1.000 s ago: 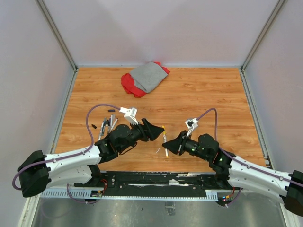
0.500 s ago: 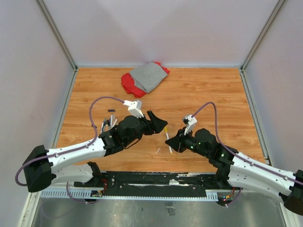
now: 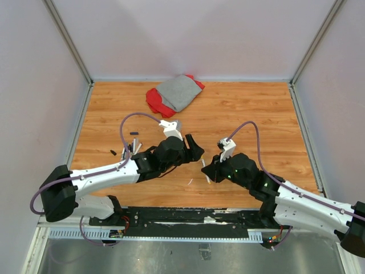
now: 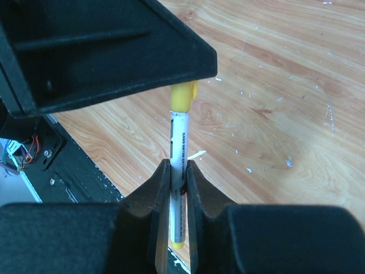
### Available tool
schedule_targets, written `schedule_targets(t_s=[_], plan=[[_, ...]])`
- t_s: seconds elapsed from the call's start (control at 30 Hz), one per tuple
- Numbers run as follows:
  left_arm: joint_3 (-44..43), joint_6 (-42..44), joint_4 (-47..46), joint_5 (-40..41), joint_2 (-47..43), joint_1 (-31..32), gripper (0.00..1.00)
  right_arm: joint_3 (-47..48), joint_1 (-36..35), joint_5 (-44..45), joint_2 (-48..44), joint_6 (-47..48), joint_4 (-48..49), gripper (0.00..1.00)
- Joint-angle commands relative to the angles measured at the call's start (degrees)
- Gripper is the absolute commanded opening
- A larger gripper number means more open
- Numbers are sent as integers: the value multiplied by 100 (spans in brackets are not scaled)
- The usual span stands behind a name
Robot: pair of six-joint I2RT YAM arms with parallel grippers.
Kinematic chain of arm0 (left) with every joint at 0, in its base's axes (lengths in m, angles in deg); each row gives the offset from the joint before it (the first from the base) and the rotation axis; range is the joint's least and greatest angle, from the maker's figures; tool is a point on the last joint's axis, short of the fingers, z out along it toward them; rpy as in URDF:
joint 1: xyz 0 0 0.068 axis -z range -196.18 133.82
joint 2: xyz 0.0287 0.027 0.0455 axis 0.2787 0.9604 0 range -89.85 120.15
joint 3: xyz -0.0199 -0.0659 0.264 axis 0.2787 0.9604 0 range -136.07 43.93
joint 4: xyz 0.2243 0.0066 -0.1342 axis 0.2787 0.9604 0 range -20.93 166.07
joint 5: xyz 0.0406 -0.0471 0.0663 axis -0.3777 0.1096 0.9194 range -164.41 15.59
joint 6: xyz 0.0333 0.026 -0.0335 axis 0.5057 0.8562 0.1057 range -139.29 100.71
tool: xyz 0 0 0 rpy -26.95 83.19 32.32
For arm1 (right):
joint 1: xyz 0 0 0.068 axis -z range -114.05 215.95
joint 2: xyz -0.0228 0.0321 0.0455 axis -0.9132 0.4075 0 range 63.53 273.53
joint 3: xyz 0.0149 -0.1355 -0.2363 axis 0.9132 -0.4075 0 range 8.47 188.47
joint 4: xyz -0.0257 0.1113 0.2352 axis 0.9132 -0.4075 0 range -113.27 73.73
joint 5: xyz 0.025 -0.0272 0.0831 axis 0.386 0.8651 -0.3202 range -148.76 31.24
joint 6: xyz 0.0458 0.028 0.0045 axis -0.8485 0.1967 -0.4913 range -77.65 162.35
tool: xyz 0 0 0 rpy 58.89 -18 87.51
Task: Insert the pens into the pen caps
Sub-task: Press the pen cap onto the pen.
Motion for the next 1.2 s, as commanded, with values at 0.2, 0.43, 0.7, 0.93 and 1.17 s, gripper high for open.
schedule_targets(t_s=[0.2,0.43,0.7,0.93,1.17], plan=[[-297,-51,49,210,159,148,56,275,41,72,176,154,77,1],[-294,-59,-28,125,232,154,33,255,43,78,174,146,100,1],[-174,-140,-273,-88,242,154,13,238,43,119,178,119,118,0],[194,-409,-890,-472,115,148,1,197,43,270,121,103,248,1],[571,-719,-1443,-848,26,198,0,60,43,604,-31,565,840,0]])
